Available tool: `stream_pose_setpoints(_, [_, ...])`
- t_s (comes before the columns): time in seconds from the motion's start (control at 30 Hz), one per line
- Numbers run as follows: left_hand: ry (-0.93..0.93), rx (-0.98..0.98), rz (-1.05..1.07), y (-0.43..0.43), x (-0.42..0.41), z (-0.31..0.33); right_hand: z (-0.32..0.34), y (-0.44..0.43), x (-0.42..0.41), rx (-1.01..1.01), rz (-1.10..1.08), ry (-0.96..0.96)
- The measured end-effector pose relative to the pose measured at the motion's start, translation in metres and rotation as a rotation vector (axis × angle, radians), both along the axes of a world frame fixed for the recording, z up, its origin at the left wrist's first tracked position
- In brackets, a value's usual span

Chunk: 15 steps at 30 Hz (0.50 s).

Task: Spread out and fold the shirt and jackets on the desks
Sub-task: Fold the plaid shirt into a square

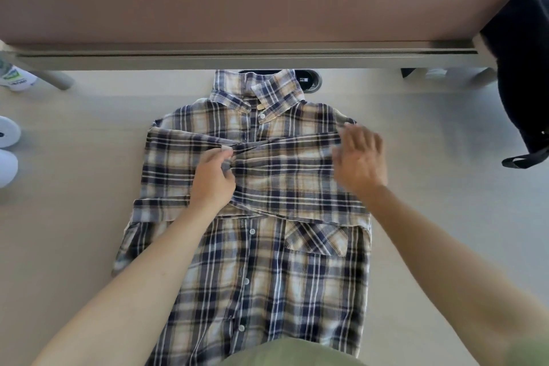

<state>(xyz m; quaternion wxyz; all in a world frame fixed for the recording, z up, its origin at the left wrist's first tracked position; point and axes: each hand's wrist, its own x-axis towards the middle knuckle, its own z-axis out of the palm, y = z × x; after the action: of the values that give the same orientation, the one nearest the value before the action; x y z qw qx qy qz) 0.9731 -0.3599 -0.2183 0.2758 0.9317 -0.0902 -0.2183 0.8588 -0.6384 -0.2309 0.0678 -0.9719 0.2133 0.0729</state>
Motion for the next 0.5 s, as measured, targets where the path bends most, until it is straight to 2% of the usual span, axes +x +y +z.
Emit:
stream_pose_setpoints(0.1, [-0.306,0.25,-0.177,0.003,-0.008,-0.009,-0.022,0.03,-0.01,0.07,0.006,0.16])
stream_pose_setpoints(0.2, [-0.48,0.191,-0.462,0.001,-0.02,-0.017,-0.035,0.035,-0.019,0.063,0.002,0.167])
stream_pose_setpoints(0.23, [-0.475,0.193,-0.575,0.002,-0.024,-0.021,-0.036,0.033,-0.02,0.053,0.011,0.152])
stream_pose_setpoints(0.3, [-0.333,0.329,-0.671,0.007,-0.03,-0.028,-0.037,0.027,-0.02,0.035,0.048,0.155])
stream_pose_setpoints(0.37, [-0.219,0.444,-0.61,0.015,-0.029,-0.038,-0.037,0.021,-0.019,0.018,0.085,0.183])
stream_pose_setpoints(0.5, [-0.144,0.486,-0.591,0.01,-0.025,-0.038,-0.034,0.018,-0.017,0.008,0.083,0.208])
